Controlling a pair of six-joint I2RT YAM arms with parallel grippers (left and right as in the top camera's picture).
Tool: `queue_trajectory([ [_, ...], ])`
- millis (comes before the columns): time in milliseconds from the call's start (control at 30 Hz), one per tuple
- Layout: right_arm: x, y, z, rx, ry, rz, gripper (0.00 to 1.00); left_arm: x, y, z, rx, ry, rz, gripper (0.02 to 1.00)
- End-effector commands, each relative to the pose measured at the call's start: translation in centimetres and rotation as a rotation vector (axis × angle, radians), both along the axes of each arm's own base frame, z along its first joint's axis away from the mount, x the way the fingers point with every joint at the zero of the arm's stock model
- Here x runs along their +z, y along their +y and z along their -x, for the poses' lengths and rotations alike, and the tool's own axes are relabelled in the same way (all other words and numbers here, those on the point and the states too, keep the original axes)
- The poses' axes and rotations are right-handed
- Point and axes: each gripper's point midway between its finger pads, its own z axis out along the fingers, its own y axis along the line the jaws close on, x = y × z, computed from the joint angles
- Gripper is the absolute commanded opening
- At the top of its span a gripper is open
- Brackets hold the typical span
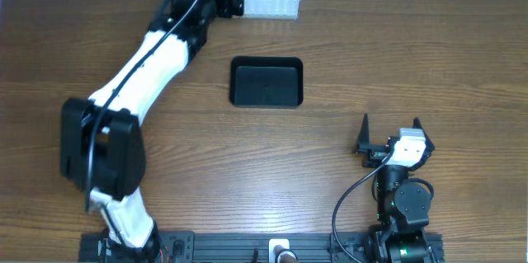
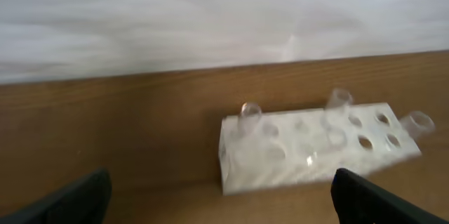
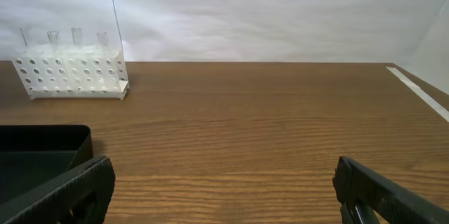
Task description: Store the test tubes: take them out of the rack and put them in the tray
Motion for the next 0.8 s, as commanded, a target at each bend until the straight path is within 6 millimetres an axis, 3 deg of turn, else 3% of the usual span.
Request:
queue_trajectory([
  [33, -0.1, -0.1, 0.0, -0.001, -0.002, 0.000, 0.993, -2.3, -1.0, -3.4, 0.020, 0.019, -0.035, 0.998],
  [233, -0.1, -0.1, 0.0, -0.001, -0.002, 0.000, 0.991, -5.0, -2.6, -6.1, 0.013, 0.036, -0.043, 0.998],
  [433, -0.1, -0.1, 0.0, -0.001, -0.002, 0.000, 0.993, -6.4, -3.1, -7.5, 0.014, 0.032, -0.042, 0.969],
  [800, -0.1, -0.1, 0.0, -0.001, -0.002, 0.000, 0.991, -6.8, -3.3, -8.2, 0.015, 0.005, -0.033, 0.713],
])
